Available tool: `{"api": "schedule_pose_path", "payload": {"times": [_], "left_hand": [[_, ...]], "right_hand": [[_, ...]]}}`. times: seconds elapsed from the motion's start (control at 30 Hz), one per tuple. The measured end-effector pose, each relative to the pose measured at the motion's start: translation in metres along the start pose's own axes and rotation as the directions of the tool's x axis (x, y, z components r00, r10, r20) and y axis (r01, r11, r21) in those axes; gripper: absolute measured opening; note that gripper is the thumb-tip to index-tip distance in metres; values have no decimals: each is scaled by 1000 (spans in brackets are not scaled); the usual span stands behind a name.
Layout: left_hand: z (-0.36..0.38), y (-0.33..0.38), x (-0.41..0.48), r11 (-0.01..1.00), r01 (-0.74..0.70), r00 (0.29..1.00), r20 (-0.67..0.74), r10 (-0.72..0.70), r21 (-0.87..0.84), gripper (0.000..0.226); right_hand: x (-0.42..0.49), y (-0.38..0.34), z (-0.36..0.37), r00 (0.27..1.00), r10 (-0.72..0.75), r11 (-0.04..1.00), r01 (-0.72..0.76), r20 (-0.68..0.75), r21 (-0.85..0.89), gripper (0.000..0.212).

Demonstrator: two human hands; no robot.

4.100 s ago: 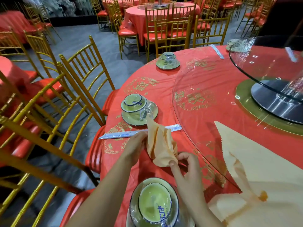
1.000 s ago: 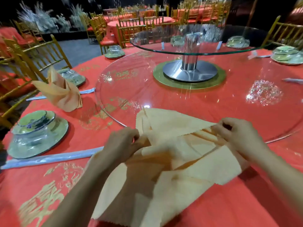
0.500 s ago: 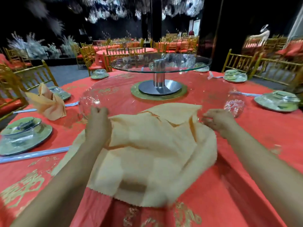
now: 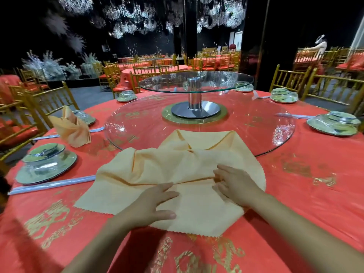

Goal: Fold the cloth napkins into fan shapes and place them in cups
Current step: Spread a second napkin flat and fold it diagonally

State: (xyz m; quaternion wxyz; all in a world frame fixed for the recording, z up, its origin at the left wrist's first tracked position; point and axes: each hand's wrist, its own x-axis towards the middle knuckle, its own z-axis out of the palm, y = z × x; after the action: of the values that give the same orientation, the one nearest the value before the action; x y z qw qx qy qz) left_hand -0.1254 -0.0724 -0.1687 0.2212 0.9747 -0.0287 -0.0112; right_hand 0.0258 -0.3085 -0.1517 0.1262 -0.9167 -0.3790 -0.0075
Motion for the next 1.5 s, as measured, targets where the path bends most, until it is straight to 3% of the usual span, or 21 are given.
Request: {"api": "schedule_pose_path", "payload": {"times": [0.1, 0.17, 0.33, 0.47, 0.57, 0.7, 0.77, 0.83, 0.9, 0.93, 1.0, 1.07, 1.17, 1.27, 1.37, 1.4, 1.47, 1.5], "left_hand": [[4, 0, -6, 992, -3, 993, -121, -13, -127, 97], [7, -1, -7, 981, -9, 980, -195, -30, -195, 84], [11, 7, -5, 968, -24, 942, -329, -61, -248, 9], [-10, 14, -2, 916, -21, 932, -338, -126, -400, 25], [-36, 11, 0, 884, 7, 910, -364, -199, -467, 24], [-55, -1, -6, 894, 115, 945, -230, -233, -432, 30], [-54, 0, -11, 901, 146, 968, -128, -214, -409, 33], [-49, 4, -16, 911, 173, 978, -43, -203, -373, 29], [-44, 4, -20, 903, 180, 980, -5, -197, -390, 21], [-44, 3, -23, 897, 182, 980, 2, -198, -402, 19], [-47, -2, -29, 892, 205, 976, 14, -218, -404, 17], [-51, -11, -35, 890, 246, 965, 7, -264, -385, 17], [-53, -27, -39, 891, 282, 940, -85, -331, -357, 18], [-60, -37, -41, 886, 310, 925, -105, -365, -345, 27], [-72, -38, -40, 858, 386, 918, 52, -392, -339, 38], [-75, -39, -36, 864, 399, 911, 20, -413, -307, 37], [-77, -42, -22, 895, 382, 877, -214, -430, -230, 29], [-78, -45, -14, 898, 372, 834, -341, -434, -234, 22]], "right_hand": [[-7, 6, 4, 989, -70, 997, 67, 129, 26, 54], [-11, 7, 3, 987, -81, 996, 76, 138, 41, 54], [-16, 7, -6, 992, -105, 992, 101, 68, 72, 37], [-13, 14, -7, 999, -39, 982, 39, -7, 185, 14], [-14, 10, -20, 991, -34, 939, -12, 128, 344, 14], [-20, 2, -32, 952, -80, 841, -96, 297, 533, 25], [-15, 0, -30, 995, -44, 914, 5, 87, 406, 8], [-4, 0, -24, 990, -34, 989, 53, -136, 139, 36], [11, 0, -17, 982, -18, 1000, 15, -186, -18, 47], [17, -2, -17, 984, -1, 999, -5, -178, -35, 36], [32, 1, -17, 979, 72, 997, -67, -190, 36, 10], [45, 13, -23, 946, 222, 951, -156, -235, 267, 16], [49, 45, -46, 825, 469, 798, -243, -315, 551, 20], [29, 86, -63, 717, 634, 722, -413, -291, 556, 31], [2, 104, -64, 706, 696, 694, -617, -128, 370, 34], [-1, 106, -60, 715, 689, 711, -638, -115, 294, 33], [5, 103, -49, 776, 579, 815, -549, -250, 185, 29], [12, 97, -44, 814, 495, 868, -479, -305, 129, 42]]}}
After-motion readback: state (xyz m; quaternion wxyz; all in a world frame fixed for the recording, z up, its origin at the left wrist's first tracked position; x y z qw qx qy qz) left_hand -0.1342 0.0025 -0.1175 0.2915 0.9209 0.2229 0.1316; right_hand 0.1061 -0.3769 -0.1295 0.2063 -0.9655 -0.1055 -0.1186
